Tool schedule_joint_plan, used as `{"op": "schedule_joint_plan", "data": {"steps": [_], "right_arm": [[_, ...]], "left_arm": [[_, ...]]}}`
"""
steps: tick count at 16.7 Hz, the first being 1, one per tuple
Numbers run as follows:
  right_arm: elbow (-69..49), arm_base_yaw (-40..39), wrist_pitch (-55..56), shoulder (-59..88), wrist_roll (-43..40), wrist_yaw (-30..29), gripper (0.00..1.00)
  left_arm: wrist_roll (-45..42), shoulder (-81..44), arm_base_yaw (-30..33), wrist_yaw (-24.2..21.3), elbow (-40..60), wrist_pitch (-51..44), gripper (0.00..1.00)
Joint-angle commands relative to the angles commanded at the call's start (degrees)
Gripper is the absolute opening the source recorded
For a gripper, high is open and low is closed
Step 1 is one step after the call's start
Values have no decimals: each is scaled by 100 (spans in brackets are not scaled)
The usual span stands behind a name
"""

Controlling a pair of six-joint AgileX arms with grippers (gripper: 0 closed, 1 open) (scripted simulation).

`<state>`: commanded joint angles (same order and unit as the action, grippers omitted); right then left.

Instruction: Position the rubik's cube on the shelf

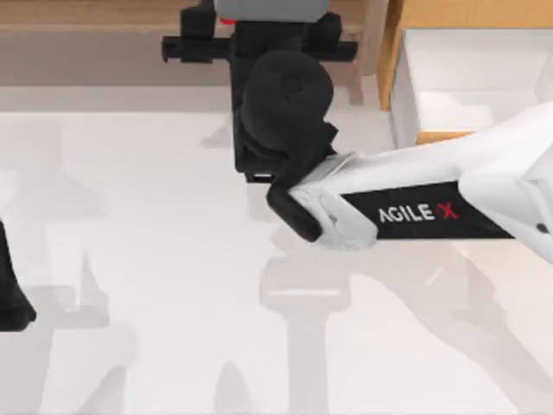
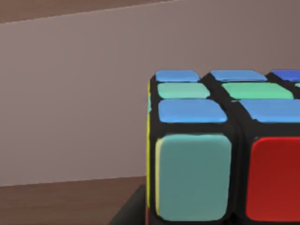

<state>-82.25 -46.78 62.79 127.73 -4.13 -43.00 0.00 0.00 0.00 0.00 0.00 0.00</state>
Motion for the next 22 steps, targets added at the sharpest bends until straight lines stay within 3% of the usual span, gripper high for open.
{"op": "schedule_joint_plan", "data": {"steps": [5, 12, 18, 22], "right_arm": [[-849, -114, -185, 343, 196, 367, 0], [-2075, 877, -1670, 1334, 95, 433, 0], [-2198, 1001, -1804, 1448, 46, 430, 0], [-2198, 1001, -1804, 1448, 46, 430, 30]], "left_arm": [[0, 0, 0, 0, 0, 0, 100], [0, 0, 0, 0, 0, 0, 100], [0, 0, 0, 0, 0, 0, 100], [0, 0, 0, 0, 0, 0, 100]]}}
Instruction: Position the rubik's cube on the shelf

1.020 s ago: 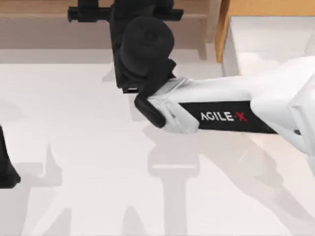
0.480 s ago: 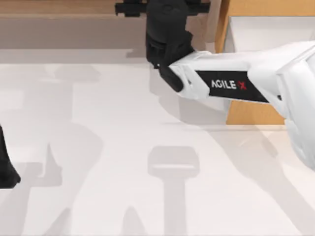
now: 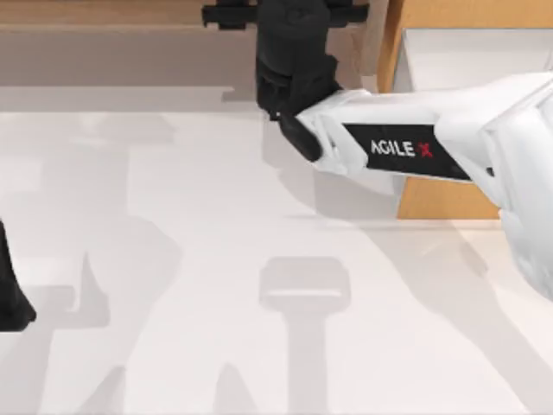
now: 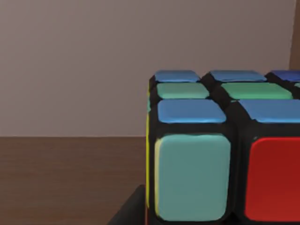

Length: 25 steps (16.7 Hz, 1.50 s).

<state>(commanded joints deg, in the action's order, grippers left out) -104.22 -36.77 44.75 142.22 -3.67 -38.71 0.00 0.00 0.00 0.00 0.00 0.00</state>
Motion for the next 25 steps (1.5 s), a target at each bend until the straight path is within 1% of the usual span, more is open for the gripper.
{"op": "schedule_joint_plan", "data": {"steps": [9, 10, 20, 22, 25], "right_arm": [[0, 0, 0, 0, 0, 0, 98], [0, 0, 0, 0, 0, 0, 100], [60, -51, 57, -38, -56, -6, 100], [359, -180, 353, -217, -354, -30, 100], [1261, -384, 1216, -635, -1260, -51, 100]], "left_arm": [[0, 0, 0, 0, 0, 0, 100], [0, 0, 0, 0, 0, 0, 100], [0, 0, 0, 0, 0, 0, 100], [0, 0, 0, 0, 0, 0, 100], [0, 0, 0, 0, 0, 0, 100]]}}
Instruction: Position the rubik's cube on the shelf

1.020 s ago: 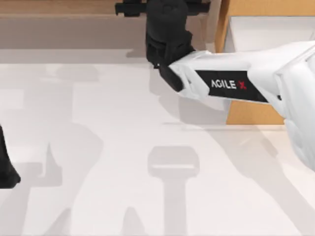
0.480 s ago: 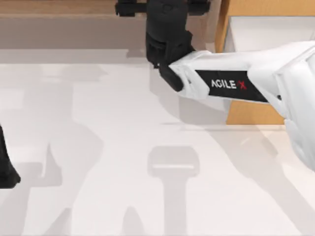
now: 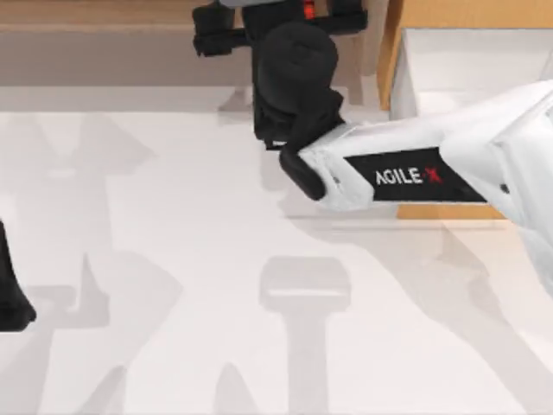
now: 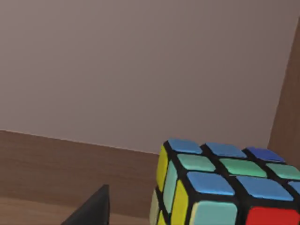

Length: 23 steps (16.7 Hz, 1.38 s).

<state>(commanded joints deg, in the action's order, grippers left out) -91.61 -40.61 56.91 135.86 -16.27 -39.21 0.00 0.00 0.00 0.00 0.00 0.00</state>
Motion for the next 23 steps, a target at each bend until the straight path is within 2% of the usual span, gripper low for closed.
{"op": "schedule_joint_plan", "data": {"steps": [7, 10, 13, 18, 21, 23], "right_arm": [[3833, -183, 2641, -1140, -3235, 313, 100], [5598, 4, 3536, -1548, -4657, 629, 100], [6888, 400, 4157, -1922, -5850, 1007, 100], [7849, 1520, 4461, -2257, -7026, 1550, 100], [7930, 2019, 4396, -2264, -7264, 1730, 100], [7929, 2075, 4377, -2255, -7283, 1751, 100]], "left_arm": [[0, 0, 0, 0, 0, 0, 100], [0, 0, 0, 0, 0, 0, 100], [0, 0, 0, 0, 0, 0, 100], [0, 0, 0, 0, 0, 0, 100], [0, 0, 0, 0, 0, 0, 100], [0, 0, 0, 0, 0, 0, 100]]}}
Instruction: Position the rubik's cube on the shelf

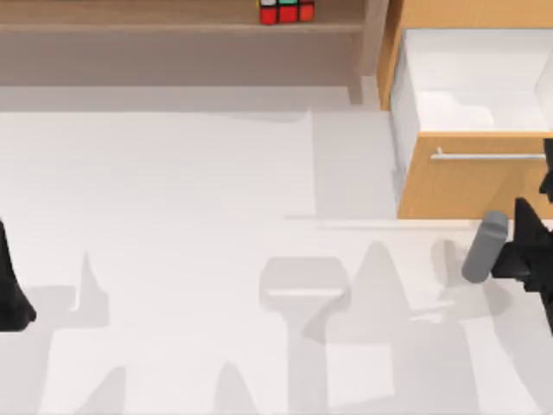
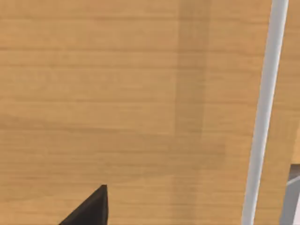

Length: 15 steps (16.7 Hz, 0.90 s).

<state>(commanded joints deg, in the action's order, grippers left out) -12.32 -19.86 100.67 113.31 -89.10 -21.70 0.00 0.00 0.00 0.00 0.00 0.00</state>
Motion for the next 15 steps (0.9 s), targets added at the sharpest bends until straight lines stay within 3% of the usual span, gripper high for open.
{"op": "schedule_joint_plan", "data": {"steps": [15], "right_arm": [[-540, 220, -442, 94, -2, 218, 100]], "left_arm": [[0, 0, 0, 0, 0, 0, 100]]}}
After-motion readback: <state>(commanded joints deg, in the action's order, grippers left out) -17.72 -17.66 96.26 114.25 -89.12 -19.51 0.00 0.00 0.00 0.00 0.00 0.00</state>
